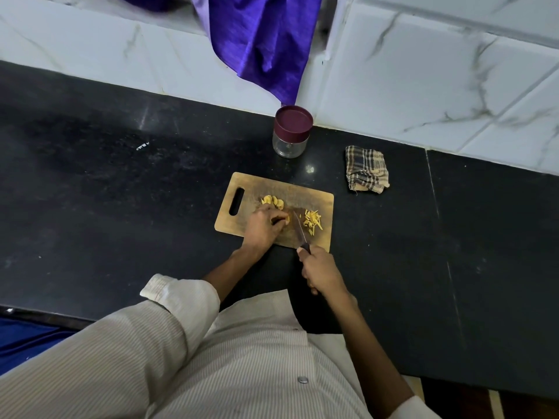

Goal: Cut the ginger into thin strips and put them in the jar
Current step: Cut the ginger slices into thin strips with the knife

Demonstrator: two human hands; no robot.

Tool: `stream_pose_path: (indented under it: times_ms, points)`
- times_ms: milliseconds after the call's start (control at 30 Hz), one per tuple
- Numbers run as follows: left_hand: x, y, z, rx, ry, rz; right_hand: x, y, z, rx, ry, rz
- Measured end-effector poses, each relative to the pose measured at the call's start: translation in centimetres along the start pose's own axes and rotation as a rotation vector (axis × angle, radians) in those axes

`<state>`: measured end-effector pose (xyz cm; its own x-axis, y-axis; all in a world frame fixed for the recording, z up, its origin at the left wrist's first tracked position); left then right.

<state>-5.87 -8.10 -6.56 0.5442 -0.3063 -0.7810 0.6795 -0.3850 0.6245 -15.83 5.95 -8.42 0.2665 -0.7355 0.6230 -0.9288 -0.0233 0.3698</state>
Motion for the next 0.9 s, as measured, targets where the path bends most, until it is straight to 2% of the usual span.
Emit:
stream_pose_path:
  times_ms: [133,433,667,900]
  points:
    - [0.0,0.0,0.0,-0.016,0.005,-0.016,1.6,0.0,0.9,-0.087,0.06,-0.242]
    - [0.1,0.1,0.0,-0.025,-0.003,-0.026,2.2,-0.4,0.9,-0.109,0.078,-0.302]
    - [0.2,0.1,0.0,-0.021,0.013,-0.013,2.5,-1.0,0.8,-0.182,0.079,-0.448]
    - [0.3,-0.1,0.1,-0.006,0.026,0.015,2.0,-1.6,0.9,-0.165,0.007,-0.487]
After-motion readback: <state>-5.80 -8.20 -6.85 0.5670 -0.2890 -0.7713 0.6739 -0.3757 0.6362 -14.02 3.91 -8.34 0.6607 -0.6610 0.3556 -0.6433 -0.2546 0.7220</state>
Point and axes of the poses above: each hand's wrist, its own z-axis towards the middle knuckle, its own y-axis out of the back of the hand, x = y × z, the point moved 10 cm from there along z, towards the middle knuckle, and after that the axes turned 6 degrees about x, right-handed, at the moved point
